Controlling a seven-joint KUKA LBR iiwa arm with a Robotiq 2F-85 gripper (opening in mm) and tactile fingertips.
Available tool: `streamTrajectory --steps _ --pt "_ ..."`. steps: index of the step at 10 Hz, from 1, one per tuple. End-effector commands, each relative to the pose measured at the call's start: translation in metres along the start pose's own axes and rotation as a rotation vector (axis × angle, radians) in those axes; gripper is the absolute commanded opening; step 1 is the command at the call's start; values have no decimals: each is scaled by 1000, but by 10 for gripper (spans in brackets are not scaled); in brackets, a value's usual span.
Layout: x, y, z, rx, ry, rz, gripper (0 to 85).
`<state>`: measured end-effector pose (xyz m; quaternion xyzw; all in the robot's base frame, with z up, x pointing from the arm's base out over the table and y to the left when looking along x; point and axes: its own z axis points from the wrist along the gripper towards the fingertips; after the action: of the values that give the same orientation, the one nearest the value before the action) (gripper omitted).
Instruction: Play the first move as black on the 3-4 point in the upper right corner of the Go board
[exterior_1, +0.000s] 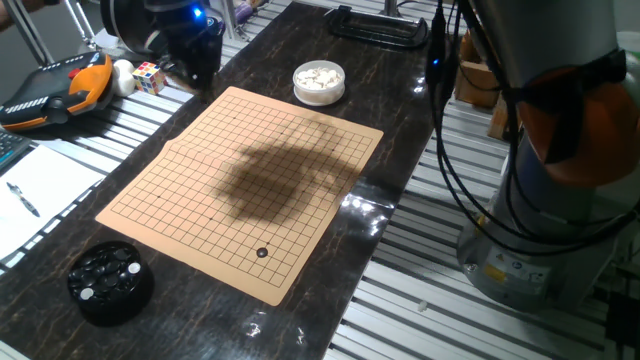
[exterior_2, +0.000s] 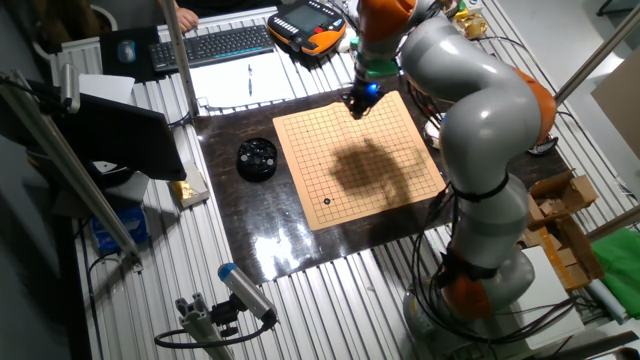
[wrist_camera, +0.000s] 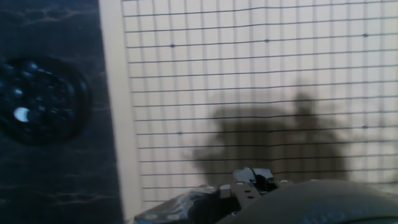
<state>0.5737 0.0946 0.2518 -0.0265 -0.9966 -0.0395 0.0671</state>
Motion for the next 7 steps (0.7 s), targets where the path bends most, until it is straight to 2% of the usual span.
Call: streamTrajectory --steps 1,3,4,7 --pt "4 78 6 5 1 13 7" --pt "3 97 2 10 2 43 7" --pt "3 105 2 1 9 53 7" --pt "8 121 14 5 -16 76 7"
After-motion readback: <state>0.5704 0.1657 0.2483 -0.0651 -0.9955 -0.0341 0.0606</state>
